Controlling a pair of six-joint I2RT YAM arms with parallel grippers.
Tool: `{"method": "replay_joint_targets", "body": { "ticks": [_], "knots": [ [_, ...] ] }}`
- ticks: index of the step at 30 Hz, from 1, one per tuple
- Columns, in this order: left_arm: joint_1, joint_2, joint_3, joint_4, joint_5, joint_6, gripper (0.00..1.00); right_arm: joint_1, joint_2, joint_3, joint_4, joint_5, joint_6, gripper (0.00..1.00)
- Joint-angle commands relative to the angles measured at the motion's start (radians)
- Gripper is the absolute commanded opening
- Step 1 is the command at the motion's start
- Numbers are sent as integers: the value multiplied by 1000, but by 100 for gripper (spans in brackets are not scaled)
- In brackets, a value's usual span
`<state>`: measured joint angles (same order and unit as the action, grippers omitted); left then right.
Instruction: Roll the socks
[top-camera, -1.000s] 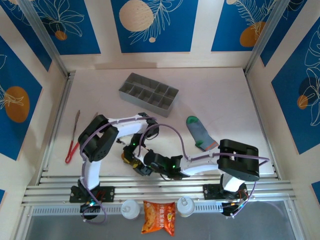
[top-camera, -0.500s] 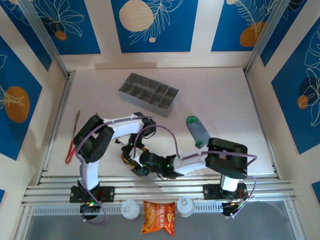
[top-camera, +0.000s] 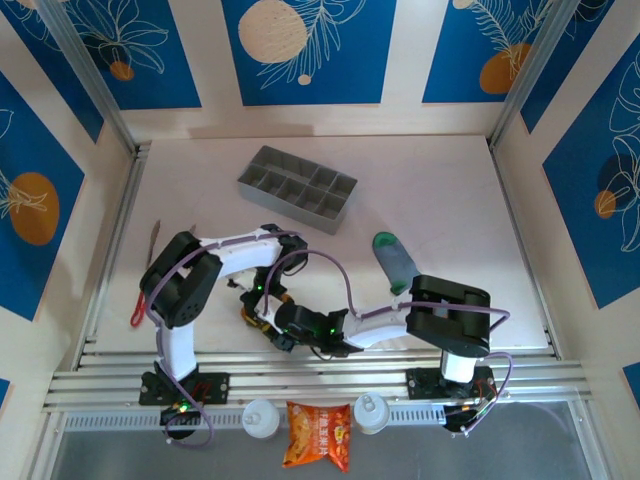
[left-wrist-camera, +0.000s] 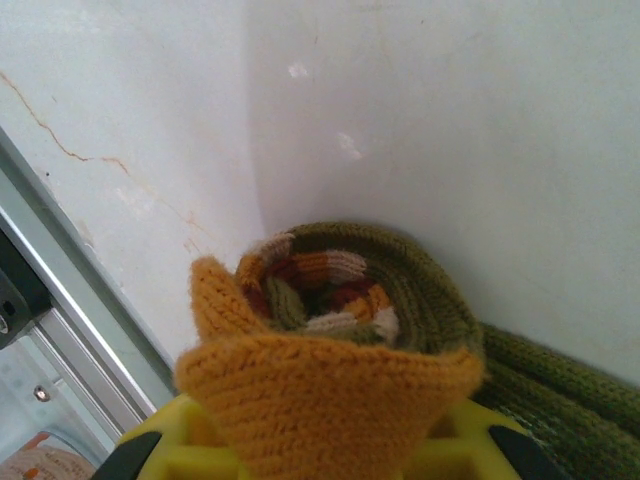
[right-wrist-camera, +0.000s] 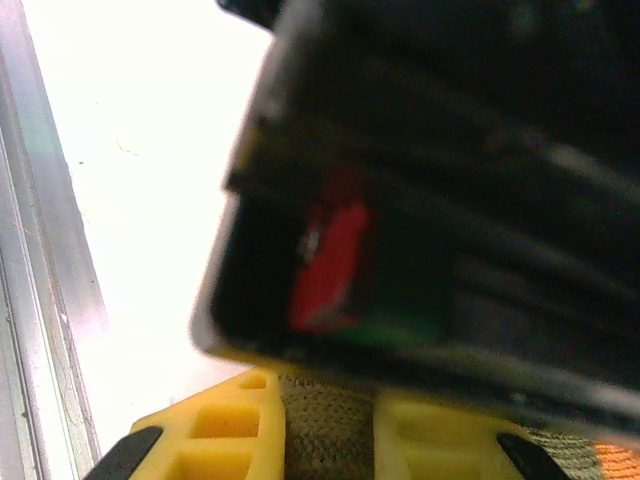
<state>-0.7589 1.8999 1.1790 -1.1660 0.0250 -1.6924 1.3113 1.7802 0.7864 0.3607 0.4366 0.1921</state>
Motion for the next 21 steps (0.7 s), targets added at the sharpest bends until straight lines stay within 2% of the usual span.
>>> {"method": "replay_joint_targets", "body": {
  "ticks": [1, 2, 5, 7, 9, 13, 16, 21],
  "knots": [
    [-26, 45, -80, 466, 64, -28, 0, -64, 62, -20, -104, 12, 266, 0],
    [-24, 29, -89, 471, 61, -31, 1, -64, 62, -30, -109, 9, 285, 0],
    [-22, -35, -122, 494, 44, -52, 20, -63, 62, -70, -111, -18, 337, 0],
    [-15, -87, -144, 509, 35, -62, 36, -64, 64, -102, -109, -34, 375, 0],
    [-7, -131, -166, 520, 35, -71, 59, -64, 64, -136, -97, -51, 410, 0],
    [13, -233, -208, 542, 11, -73, 86, -68, 74, -205, -55, -90, 476, 0],
    [29, -309, -236, 553, -15, -63, 98, -71, 104, -240, -19, -118, 512, 0],
    [45, -447, -301, 549, -30, -48, 100, -70, 154, -269, 30, -141, 551, 0]
  ]
}}
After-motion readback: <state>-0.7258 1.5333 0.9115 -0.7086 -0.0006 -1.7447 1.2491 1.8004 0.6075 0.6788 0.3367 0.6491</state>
